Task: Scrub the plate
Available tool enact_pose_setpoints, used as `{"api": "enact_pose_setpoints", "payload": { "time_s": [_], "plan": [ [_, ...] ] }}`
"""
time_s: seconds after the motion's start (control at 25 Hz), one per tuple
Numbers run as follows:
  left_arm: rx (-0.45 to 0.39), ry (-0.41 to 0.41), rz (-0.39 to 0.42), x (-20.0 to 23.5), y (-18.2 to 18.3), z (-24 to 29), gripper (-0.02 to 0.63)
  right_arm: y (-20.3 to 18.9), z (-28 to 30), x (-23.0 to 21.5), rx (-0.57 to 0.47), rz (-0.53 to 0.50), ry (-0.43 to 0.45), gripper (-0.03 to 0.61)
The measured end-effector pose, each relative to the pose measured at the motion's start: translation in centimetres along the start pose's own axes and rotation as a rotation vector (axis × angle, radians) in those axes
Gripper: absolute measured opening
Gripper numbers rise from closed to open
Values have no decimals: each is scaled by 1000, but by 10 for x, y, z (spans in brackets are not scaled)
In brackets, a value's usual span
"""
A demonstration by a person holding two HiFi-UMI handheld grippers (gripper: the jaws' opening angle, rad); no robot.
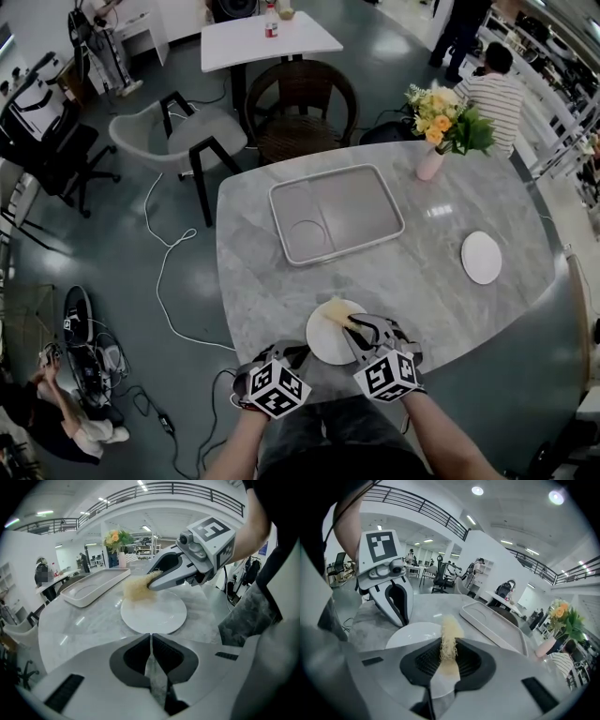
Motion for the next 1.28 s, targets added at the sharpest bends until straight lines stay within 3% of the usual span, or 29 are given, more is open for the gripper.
{"api": "enact_pose_setpoints", "payload": {
  "time_s": [0.52, 0.96, 1.28],
  "plan": [
    [2, -11, 26, -5, 5, 3, 25, -23, -25, 44, 36, 63, 38, 75],
    [3, -10, 24, -5, 6, 4, 25, -3, -21, 75, -22, 122, 134, 75],
    [5, -10, 21, -4, 6, 4, 25, 9, -7, 52, -39, 29, 115, 75]
  ]
}}
Point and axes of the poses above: the fingertips, and each gripper's own axes: z forward along the fingers, x to its left, y out of its top, the point moved 1 cm from there along -z, backward along the fingers, and after that the axes turned 1 degree about -z, right-handed, at the moved point
